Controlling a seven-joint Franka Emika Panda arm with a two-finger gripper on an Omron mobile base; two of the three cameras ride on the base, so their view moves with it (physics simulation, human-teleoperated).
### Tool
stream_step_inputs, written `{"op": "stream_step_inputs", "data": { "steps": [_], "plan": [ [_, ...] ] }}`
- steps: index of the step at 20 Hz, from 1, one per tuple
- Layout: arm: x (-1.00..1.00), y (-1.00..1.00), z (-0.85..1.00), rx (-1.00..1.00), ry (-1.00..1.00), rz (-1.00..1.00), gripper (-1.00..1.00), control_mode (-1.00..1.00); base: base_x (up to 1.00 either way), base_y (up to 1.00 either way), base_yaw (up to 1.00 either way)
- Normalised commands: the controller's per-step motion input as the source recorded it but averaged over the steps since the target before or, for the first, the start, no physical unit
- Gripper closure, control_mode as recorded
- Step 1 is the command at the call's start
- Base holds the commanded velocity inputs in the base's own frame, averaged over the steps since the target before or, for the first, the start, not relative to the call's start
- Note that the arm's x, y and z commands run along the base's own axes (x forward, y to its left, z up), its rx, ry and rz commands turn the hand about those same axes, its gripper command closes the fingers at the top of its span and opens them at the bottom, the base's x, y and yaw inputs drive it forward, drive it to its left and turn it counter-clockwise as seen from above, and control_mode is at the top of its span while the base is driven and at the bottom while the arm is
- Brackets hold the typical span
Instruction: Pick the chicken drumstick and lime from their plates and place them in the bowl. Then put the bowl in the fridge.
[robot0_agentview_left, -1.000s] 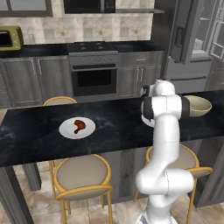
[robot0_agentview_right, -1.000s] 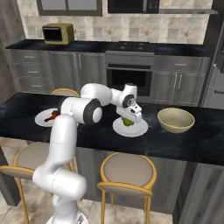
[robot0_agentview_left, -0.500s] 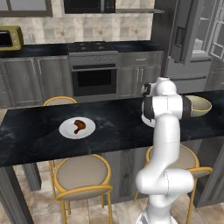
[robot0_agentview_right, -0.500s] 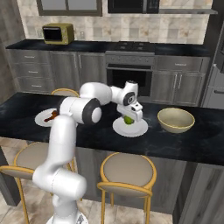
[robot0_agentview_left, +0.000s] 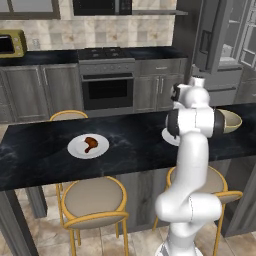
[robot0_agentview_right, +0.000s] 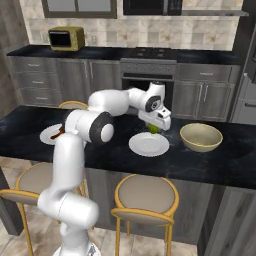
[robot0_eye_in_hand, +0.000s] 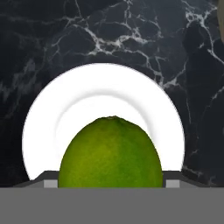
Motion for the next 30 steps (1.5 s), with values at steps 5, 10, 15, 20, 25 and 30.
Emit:
{"op": "stream_step_inputs", "data": {
  "steps": [5, 10, 15, 20, 25, 30],
  "plan": [
    [-0.08, -0.60, 0.38, 0.00, -0.01, 0.01, 1.00, -1.00, 0.00, 0.00, 0.00],
    [-0.02, -0.68, 0.28, 0.00, -0.08, 0.00, 1.00, -1.00, 0.00, 0.00, 0.00],
    [0.00, -0.63, 0.21, 0.00, -0.10, 0.03, 1.00, -1.00, 0.00, 0.00, 0.00],
    [0.00, -0.57, 0.00, 0.00, -0.01, 0.05, 1.00, -1.00, 0.00, 0.00, 0.00],
    [0.05, -0.35, -0.09, -0.01, 0.00, 0.07, 1.00, -1.00, 0.00, 0.00, 0.00],
    [0.11, -0.27, -0.14, 0.00, 0.00, 0.10, 1.00, -1.00, 0.00, 0.00, 0.00]
  ]
}}
